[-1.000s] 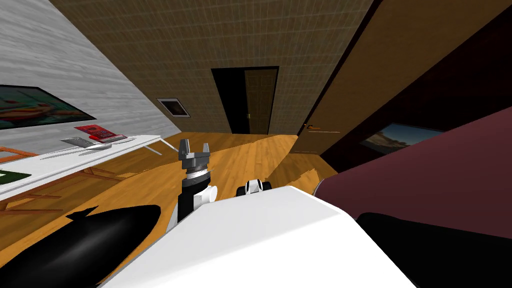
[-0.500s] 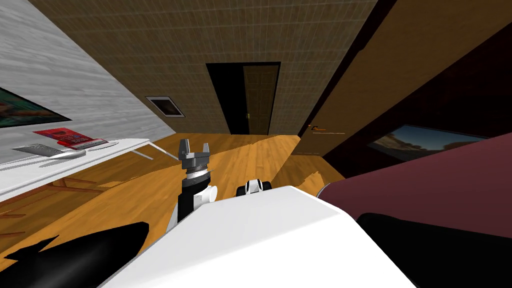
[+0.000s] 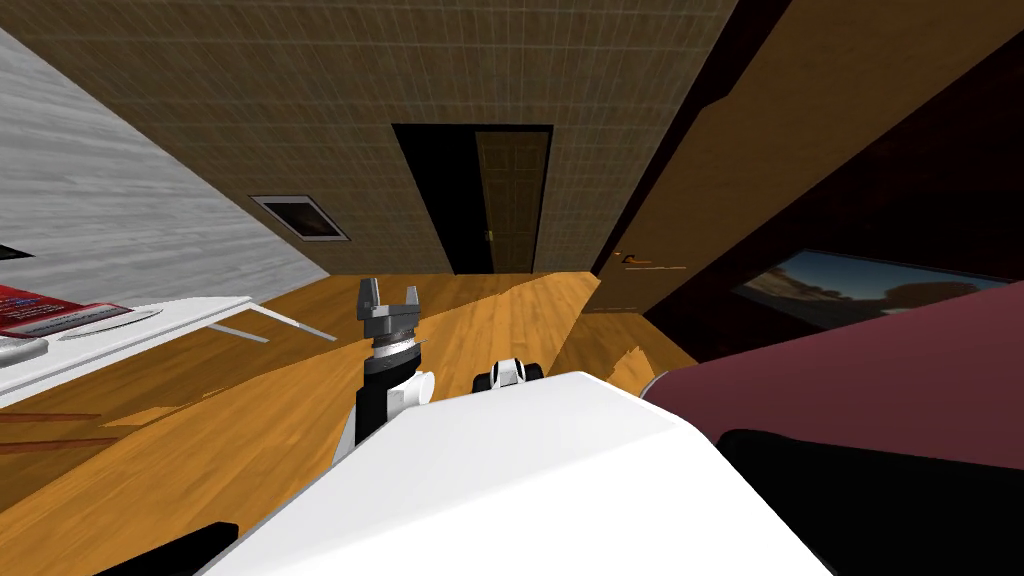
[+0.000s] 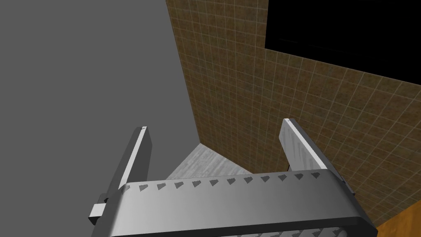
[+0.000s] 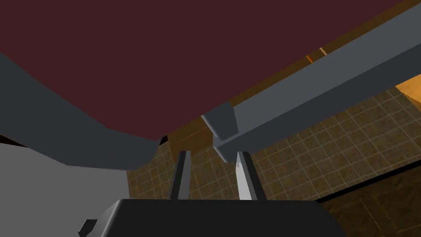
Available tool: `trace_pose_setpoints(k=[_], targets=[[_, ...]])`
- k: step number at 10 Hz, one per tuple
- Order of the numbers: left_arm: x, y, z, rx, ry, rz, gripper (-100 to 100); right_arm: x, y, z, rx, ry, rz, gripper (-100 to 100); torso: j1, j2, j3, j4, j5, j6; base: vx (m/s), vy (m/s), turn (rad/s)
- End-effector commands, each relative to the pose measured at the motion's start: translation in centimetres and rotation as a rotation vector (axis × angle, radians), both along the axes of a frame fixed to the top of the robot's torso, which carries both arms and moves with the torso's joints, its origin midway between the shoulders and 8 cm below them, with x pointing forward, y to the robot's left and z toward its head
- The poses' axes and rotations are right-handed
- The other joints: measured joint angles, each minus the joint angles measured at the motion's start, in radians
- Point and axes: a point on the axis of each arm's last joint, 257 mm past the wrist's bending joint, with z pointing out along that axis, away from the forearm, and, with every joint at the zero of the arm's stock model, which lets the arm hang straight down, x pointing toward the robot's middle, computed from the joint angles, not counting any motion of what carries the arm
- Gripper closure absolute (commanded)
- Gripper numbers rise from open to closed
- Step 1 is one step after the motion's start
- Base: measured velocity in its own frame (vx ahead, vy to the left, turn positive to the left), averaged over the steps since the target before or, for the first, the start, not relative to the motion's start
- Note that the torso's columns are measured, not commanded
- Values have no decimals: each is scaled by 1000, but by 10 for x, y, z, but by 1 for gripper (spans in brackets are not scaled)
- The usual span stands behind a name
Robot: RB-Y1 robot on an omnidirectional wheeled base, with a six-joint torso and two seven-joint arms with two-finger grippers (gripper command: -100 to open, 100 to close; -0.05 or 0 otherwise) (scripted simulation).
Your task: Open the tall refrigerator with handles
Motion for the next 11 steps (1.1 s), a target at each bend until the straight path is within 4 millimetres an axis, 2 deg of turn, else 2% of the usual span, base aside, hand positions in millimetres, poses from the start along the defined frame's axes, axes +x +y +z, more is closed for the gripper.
trace_pose_setpoints(k=[1,4,5,6,11], targets=[[0,0,0,0,0,0,0,13,9,27,-5,-3,21,-100,2,7,7,4,0,2,-62,-33,-49],[0,0,0,0,0,0,0,27,16,51,-8,-2,39,-100,7,1,3,2,2,5,-32,-17,-60],[0,0,0,0,0,0,0,26,14,45,-3,1,40,-100,7,-1,1,2,3,5,-7,-9,-9],[0,0,0,0,0,0,0,26,14,46,-3,-1,40,0,8,-3,1,1,2,4,0,0,0],[0,0,0,0,0,0,0,26,14,46,-3,-1,40,0,8,-1,2,2,2,4,0,0,0]])
